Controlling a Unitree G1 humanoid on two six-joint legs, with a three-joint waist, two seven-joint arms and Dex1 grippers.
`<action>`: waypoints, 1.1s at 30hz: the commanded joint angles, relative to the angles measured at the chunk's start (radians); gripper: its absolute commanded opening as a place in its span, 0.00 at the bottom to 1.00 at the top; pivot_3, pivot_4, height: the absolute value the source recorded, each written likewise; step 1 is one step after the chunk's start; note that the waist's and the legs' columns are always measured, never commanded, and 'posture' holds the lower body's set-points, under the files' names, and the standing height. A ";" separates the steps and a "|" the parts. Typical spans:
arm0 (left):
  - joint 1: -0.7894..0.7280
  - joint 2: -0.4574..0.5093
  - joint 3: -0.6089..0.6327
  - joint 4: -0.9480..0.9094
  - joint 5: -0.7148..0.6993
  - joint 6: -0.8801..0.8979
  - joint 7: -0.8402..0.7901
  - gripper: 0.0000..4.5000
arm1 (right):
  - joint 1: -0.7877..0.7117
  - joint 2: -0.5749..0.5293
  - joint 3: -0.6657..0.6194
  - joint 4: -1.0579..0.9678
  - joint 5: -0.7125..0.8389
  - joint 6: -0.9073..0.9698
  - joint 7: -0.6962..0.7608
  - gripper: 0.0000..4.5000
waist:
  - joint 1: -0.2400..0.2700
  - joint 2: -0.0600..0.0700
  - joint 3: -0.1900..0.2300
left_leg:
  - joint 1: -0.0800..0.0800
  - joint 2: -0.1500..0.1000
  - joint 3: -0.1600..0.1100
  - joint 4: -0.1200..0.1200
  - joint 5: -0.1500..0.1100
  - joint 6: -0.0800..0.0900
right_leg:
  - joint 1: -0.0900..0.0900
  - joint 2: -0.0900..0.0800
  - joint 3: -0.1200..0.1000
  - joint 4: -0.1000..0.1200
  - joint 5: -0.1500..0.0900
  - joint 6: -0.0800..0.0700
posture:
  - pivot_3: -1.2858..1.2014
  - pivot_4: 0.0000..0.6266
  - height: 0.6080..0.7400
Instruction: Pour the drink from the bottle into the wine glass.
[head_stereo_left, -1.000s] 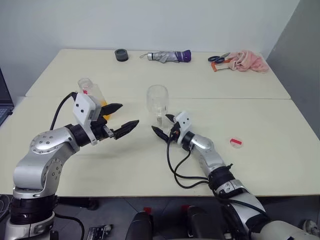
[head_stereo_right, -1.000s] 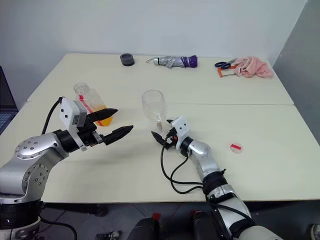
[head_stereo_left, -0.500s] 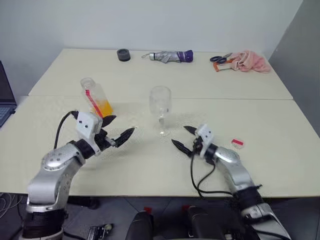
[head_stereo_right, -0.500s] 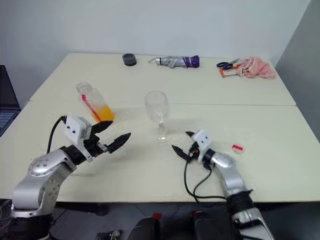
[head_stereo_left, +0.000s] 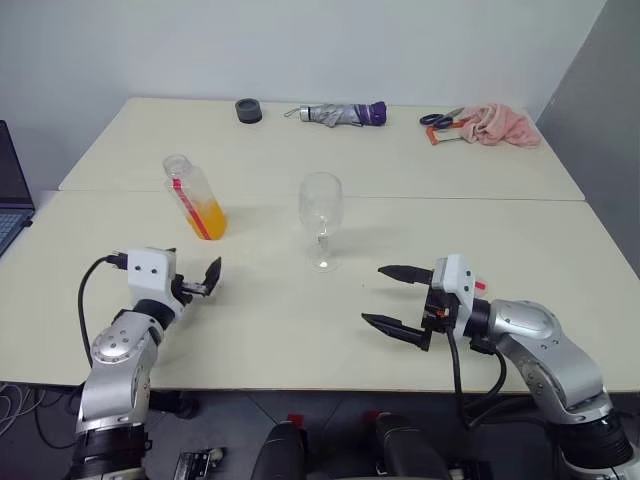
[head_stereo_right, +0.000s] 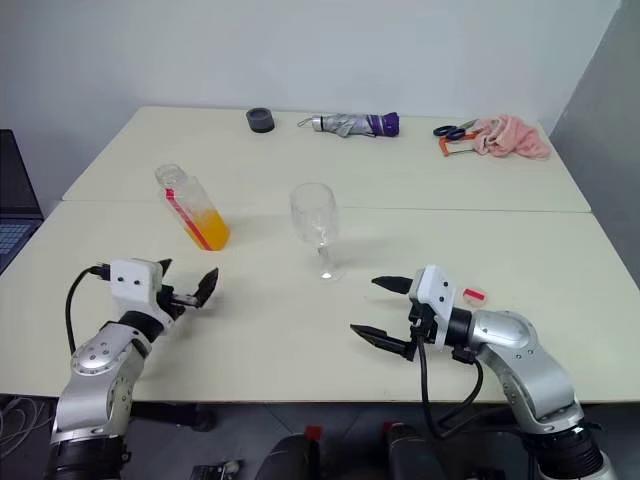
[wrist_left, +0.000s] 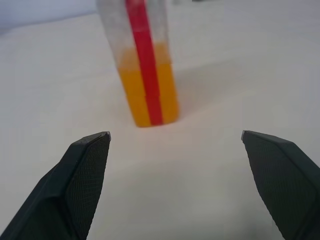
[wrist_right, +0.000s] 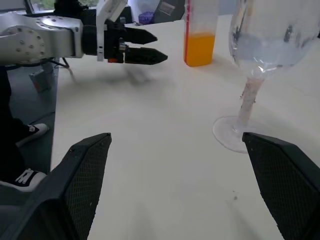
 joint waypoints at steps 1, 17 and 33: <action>-0.035 -0.007 0.030 0.013 0.004 0.004 0.046 1.00 | -0.027 0.005 -0.022 -0.056 0.032 0.021 -0.031 1.00 | 0.000 0.000 0.000 | 0.000 0.000 0.000 0.000 0.000 0.000 | 0.000 0.000 0.000 0.000 0.000 0.000 | 0.52 0.24 1.00; -0.266 0.055 -0.011 0.211 0.019 0.018 -0.025 1.00 | -0.075 0.006 0.021 -0.081 0.038 0.029 -0.065 1.00 | 0.002 0.000 0.000 | 0.000 -0.001 -0.001 0.000 0.000 0.000 | 0.000 0.000 -0.002 0.000 0.000 0.000 | 0.52 0.24 1.00; -0.472 0.066 -0.058 0.499 0.052 -0.083 -0.096 1.00 | -0.079 0.004 0.030 -0.111 0.046 0.028 -0.055 1.00 | 0.002 -0.001 0.000 | -0.001 -0.001 -0.002 0.000 0.000 0.000 | 0.000 0.000 -0.003 0.000 0.000 -0.001 | 0.52 0.24 1.00</action>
